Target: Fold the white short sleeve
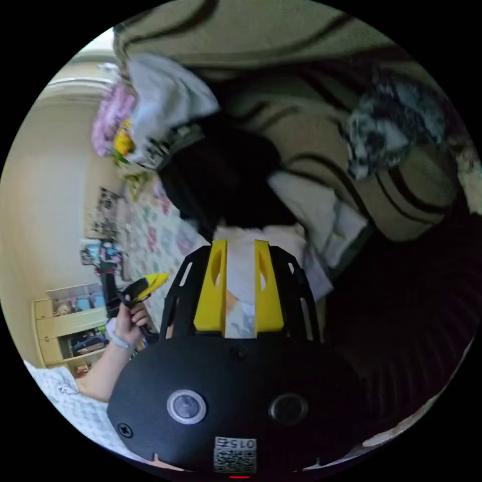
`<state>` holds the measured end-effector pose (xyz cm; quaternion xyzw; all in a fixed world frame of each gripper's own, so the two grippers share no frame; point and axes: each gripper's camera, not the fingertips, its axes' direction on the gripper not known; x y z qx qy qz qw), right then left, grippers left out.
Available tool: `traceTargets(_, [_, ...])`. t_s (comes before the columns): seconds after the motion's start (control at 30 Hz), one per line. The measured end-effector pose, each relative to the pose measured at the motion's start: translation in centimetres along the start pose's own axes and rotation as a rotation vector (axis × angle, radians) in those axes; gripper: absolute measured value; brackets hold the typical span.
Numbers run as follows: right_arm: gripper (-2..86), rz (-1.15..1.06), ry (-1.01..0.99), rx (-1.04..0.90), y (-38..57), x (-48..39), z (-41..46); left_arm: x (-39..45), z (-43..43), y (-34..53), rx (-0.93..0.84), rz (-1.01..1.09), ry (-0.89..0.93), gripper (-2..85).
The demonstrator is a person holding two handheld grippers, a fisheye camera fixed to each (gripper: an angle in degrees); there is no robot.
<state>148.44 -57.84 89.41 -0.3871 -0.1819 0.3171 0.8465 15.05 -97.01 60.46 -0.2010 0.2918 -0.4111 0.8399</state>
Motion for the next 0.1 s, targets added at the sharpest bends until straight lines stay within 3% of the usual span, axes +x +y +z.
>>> traceTargets(0.1, [10.5,0.074,0.236,-0.215,2.0,2.6,5.1,-4.0,2.9,2.6,-0.080,-0.115,-0.184,13.8])
